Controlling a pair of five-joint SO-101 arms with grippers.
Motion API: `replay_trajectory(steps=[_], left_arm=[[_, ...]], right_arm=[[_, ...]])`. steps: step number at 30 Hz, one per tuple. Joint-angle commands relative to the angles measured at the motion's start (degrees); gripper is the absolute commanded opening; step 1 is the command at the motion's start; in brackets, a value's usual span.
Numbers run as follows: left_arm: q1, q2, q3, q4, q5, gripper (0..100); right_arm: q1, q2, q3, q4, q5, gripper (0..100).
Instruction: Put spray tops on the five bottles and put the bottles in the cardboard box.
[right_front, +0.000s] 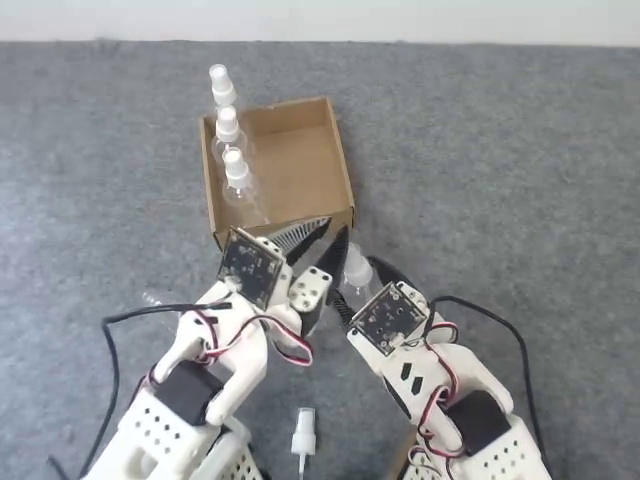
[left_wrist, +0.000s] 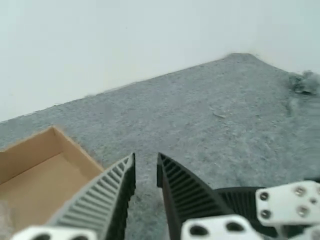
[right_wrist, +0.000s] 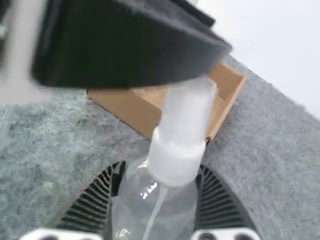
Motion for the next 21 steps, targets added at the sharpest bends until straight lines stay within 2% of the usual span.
replay_trajectory(steps=[1, 7, 21], left_arm=[[3.25, 0.88, -1.19, -0.88, -0.62, 7], [4.66, 0.88, -0.92, -0.97, -5.01, 7], [2.02, 0.26, -5.67, 0.62, -4.66, 7]], right_arm=[[0.57, -1.19, -5.36, 1.54, 0.44, 3.8], [0.57, -1.19, -5.27, 1.80, 0.53, 3.8], [0.40, -1.19, -5.10, 3.38, 0.53, 3.8]])
